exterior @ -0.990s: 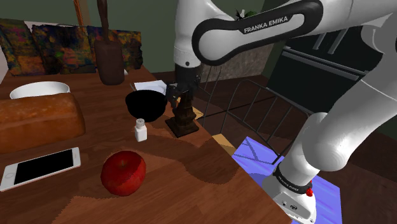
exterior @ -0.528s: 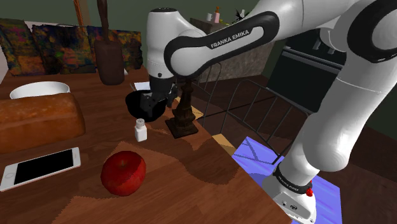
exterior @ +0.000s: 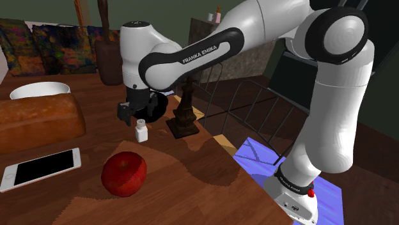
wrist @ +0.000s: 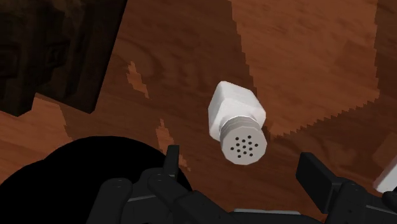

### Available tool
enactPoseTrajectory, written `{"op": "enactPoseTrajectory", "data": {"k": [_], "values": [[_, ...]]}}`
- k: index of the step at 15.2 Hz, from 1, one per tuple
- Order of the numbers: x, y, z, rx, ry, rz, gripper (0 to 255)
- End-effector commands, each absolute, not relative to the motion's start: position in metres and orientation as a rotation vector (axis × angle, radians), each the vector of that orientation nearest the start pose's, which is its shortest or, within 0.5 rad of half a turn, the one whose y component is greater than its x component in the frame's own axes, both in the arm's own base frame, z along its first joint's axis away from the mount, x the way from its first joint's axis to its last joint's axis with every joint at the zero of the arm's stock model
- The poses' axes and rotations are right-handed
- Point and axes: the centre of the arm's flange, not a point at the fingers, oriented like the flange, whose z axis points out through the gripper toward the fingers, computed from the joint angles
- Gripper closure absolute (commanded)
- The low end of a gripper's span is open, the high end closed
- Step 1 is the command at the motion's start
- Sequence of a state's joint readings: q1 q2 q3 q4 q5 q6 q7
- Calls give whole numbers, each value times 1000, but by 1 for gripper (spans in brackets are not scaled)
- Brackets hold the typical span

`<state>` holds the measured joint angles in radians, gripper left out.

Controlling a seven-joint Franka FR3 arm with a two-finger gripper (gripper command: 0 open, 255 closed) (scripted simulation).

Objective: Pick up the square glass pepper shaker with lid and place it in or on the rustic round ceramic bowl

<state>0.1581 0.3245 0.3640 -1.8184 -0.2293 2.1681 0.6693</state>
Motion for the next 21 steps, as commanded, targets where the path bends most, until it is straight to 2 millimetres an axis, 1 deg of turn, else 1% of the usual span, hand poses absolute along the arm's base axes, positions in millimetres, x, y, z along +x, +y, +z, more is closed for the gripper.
{"op": "enactPoseTrajectory", "data": {"k": [1,6,13,14,21], "values": [[567,296,365,-3174,67,-140,0],[570,296,341,-3174,67,-140,0],[569,296,341,-3174,67,-140,0],[569,296,341,-3174,67,-140,255],[570,296,341,-3174,67,-140,255]]}}
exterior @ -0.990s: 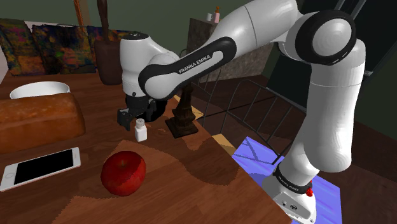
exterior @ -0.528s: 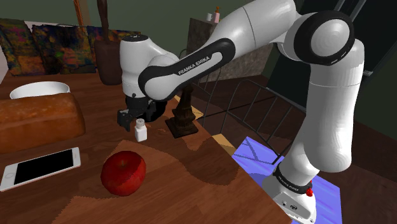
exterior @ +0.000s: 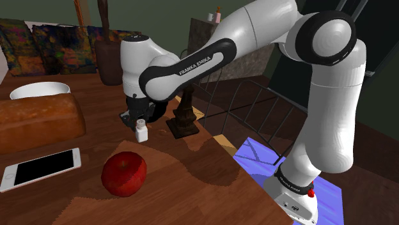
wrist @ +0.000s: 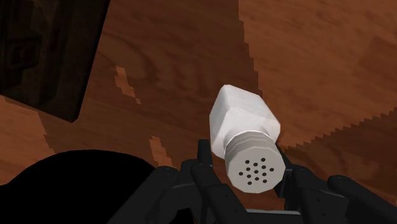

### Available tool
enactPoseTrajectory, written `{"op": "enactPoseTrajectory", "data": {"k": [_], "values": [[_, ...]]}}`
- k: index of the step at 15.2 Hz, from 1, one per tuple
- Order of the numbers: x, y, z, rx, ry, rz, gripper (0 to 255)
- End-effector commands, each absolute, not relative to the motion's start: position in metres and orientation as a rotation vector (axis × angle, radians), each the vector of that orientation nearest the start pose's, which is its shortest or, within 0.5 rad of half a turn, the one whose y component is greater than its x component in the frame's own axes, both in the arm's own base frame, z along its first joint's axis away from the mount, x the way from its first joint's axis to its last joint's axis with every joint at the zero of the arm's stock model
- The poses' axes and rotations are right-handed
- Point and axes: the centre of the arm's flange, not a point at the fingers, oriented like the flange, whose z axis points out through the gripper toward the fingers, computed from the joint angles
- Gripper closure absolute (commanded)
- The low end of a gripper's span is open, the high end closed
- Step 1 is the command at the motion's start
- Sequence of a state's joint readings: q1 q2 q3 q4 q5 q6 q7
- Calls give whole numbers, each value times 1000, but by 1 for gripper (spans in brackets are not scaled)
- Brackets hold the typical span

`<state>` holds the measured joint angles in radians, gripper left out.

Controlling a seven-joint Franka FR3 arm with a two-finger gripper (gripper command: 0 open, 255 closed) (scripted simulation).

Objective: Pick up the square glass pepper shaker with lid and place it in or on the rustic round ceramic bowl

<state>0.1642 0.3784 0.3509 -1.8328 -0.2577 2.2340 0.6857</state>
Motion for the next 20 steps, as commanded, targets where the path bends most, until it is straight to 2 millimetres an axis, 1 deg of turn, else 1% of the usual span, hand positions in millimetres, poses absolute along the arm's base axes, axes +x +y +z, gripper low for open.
{"op": "enactPoseTrajectory", "data": {"k": [1,2,20], "values": [[570,296,341,-3174,67,-140,255],[570,296,341,-3174,67,-140,255],[570,296,436,-3174,67,-140,255]]}}
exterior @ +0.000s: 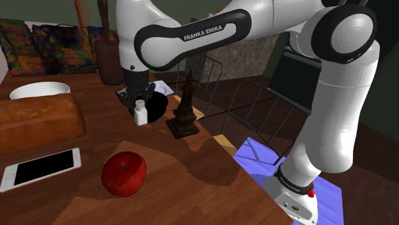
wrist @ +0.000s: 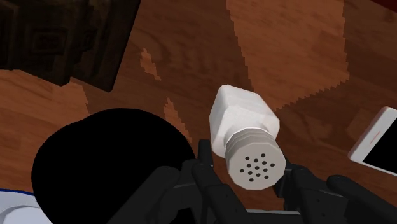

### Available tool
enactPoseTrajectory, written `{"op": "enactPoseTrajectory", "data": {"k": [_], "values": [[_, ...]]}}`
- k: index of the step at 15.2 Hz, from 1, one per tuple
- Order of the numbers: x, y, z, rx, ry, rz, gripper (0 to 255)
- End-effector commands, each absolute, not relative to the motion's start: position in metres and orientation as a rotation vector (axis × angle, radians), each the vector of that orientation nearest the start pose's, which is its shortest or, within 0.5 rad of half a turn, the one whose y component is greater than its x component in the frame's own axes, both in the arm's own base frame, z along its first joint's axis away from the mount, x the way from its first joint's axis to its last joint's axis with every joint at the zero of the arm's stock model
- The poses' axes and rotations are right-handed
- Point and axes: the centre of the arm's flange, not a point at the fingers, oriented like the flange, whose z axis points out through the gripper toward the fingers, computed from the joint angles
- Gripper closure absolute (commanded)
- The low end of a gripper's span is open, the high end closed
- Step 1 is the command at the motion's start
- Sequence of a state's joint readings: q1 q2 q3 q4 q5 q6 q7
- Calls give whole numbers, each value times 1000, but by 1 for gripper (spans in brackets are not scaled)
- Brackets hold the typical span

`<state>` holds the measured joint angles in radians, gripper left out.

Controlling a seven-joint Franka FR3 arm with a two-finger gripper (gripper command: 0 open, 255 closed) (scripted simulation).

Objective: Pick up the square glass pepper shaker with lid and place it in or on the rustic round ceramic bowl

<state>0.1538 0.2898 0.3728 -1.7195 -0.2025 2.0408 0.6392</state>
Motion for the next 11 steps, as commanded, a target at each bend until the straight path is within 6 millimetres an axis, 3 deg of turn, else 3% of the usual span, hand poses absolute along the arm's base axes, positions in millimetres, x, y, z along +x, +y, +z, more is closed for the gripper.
{"op": "enactPoseTrajectory", "data": {"k": [1,11], "values": [[570,296,441,-3174,67,-140,255],[570,296,494,-3174,67,-140,255]]}}
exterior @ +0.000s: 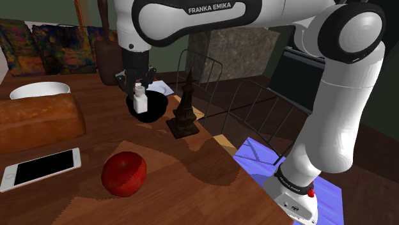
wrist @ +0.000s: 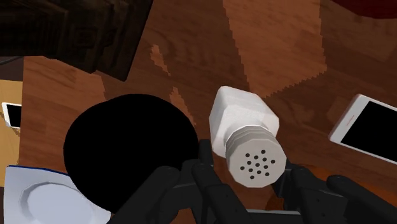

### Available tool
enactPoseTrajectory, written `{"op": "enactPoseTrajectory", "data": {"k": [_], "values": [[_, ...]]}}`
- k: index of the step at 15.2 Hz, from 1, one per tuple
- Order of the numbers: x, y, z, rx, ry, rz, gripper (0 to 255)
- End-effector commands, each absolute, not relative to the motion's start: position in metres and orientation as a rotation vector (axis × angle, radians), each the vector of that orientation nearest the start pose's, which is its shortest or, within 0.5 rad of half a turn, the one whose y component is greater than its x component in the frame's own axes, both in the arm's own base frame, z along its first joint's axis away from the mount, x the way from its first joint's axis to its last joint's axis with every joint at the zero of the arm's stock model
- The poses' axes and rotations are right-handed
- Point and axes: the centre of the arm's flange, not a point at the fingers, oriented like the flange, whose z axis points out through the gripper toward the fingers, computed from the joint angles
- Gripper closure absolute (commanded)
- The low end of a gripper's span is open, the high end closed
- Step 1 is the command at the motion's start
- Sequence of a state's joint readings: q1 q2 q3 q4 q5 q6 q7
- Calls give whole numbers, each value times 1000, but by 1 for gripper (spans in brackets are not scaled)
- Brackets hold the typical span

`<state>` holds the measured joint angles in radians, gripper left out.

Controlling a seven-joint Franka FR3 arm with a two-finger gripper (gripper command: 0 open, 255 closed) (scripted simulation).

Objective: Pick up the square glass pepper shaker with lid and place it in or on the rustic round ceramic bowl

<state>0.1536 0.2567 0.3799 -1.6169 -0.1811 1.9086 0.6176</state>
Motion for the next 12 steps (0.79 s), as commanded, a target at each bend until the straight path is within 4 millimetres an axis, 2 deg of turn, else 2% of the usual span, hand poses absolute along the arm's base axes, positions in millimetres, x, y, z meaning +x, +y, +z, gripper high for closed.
{"op": "enactPoseTrajectory", "data": {"k": [1,4,12], "values": [[570,296,499,-3174,67,-140,255],[569,295,512,-3174,67,-140,255],[641,218,523,-3174,67,-140,255]]}}
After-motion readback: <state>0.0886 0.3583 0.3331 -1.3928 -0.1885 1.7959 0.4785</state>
